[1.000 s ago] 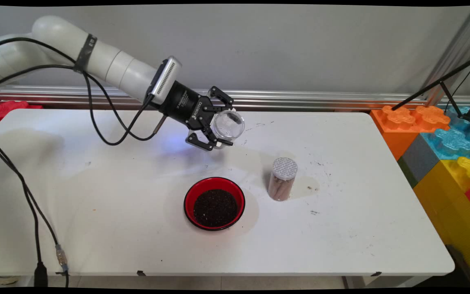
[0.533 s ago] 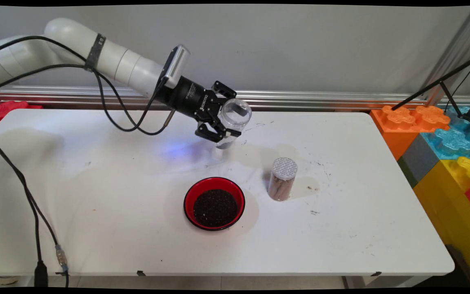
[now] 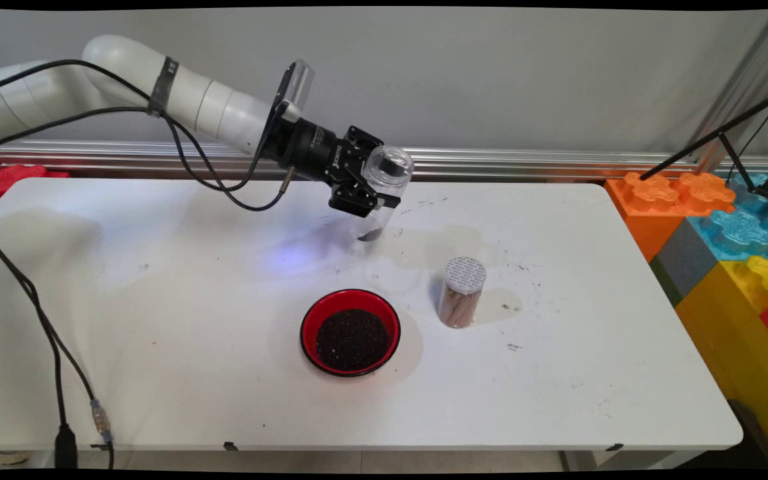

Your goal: Pour the black seasoning powder in the red bowl

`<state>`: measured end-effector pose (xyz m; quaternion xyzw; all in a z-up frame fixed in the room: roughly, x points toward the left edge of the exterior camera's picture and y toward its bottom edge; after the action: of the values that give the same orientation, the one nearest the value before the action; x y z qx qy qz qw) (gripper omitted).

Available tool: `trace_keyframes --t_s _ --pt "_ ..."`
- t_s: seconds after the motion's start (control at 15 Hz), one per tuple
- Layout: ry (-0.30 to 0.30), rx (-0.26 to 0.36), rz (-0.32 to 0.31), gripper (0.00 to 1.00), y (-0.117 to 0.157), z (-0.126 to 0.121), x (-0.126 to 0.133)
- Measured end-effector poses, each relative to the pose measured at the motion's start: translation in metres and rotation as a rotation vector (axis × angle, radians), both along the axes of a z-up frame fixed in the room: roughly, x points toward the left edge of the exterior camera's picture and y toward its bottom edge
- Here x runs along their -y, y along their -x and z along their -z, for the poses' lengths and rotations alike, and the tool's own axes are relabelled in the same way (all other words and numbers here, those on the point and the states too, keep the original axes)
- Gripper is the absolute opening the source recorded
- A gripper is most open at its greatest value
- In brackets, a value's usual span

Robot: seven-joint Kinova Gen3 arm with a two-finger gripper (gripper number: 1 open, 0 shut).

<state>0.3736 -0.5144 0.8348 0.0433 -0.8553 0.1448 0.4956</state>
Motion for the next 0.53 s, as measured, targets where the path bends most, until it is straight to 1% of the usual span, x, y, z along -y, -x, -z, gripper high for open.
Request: trace_keyframes --t_s 0.27,0.53 --pt "-0.051 -0.041 -0.045 0.0 -0.002 0.005 0.003" --pt "-0.104 -0.106 -0.096 0.0 -0.002 0.012 0.003"
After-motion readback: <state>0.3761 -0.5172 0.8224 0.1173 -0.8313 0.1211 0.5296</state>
